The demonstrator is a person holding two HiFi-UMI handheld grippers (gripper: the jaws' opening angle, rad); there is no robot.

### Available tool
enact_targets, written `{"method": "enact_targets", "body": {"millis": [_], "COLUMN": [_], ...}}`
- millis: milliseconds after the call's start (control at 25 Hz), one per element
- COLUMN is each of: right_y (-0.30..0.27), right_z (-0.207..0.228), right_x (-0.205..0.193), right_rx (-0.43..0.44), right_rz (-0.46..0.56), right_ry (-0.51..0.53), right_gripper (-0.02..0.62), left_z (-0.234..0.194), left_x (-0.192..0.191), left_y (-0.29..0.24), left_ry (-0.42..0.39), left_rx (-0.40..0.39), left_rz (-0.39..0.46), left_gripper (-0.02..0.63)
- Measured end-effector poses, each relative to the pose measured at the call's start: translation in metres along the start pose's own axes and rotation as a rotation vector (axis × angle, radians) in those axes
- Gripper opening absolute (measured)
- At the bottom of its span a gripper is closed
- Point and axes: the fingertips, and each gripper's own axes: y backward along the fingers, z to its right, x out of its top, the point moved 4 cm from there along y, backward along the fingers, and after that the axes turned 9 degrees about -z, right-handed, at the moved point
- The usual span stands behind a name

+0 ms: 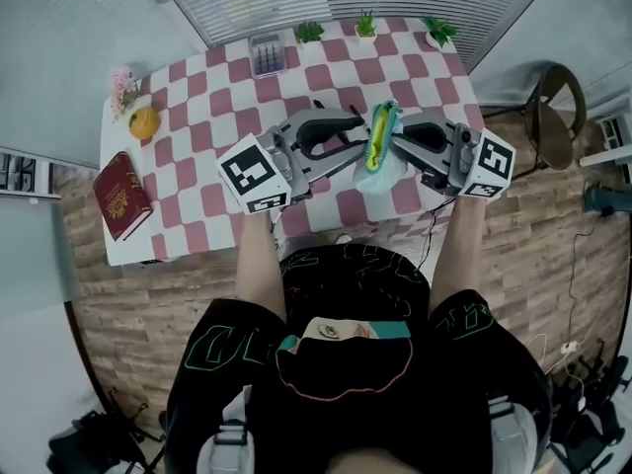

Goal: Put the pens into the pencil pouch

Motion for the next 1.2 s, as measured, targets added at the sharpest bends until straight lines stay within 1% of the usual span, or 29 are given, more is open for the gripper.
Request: {"method": "enact_targets", "body": {"millis": [80,200,400,480,520,640,800,960,1200], "right_y": [-0.001,-0.004,-0.015,-0.019,-0.02,-0.022,-0.023,-0.021,-0.001], "right_z": [-0.004,-0.009,-0.012,-0.013,-0.013,-0.013,-0.013,-0.014,-0.01], "right_x": [-0.001,-0.002,-0.001,0.0,0.0,-0.001,-0.003,-0.008,-0.008], "right_rx": [0.022,0.046,0.063,0.062,0.057,0.039,0.009,-0.019,-0.076], "right_rz": [-0.007,-0.01,-0.047,-0.064,-0.067,-0.069,-0.08,-0.049,0.007], "right_ry": [0.009,0.02,0.035,0.042,0.042,0.036,0.049,0.032,0.009], "right_gripper": [0.012,0.011,0.011,0.012,0.011,0.012,0.012,0.012,0.012], "left_z": [0.005,0.01,0.013,0.013,0.013,0.011,0.01,0.01,0.003], "left_x": [0.005,0.007,0.006,0.005,0.005,0.004,0.001,-0.003,-0.005], "left_y": [-0.004,-0.007,-0.008,-0.007,-0.007,-0.003,-0.001,0.001,0.011], "left_ry": [-0.003,-0.012,-0.025,-0.033,-0.037,-0.038,-0.036,-0.032,-0.008], "left_rx": [-0.04,-0.073,-0.086,-0.085,-0.084,-0.07,-0.059,-0.061,-0.035], "left_rz": [0.018,0.018,0.0,-0.008,-0.008,-0.011,-0.02,-0.02,0.025], "left_gripper": [0.141,0.147,0.14,0.124,0.109,0.018,0.009,0.003,0.0]}}
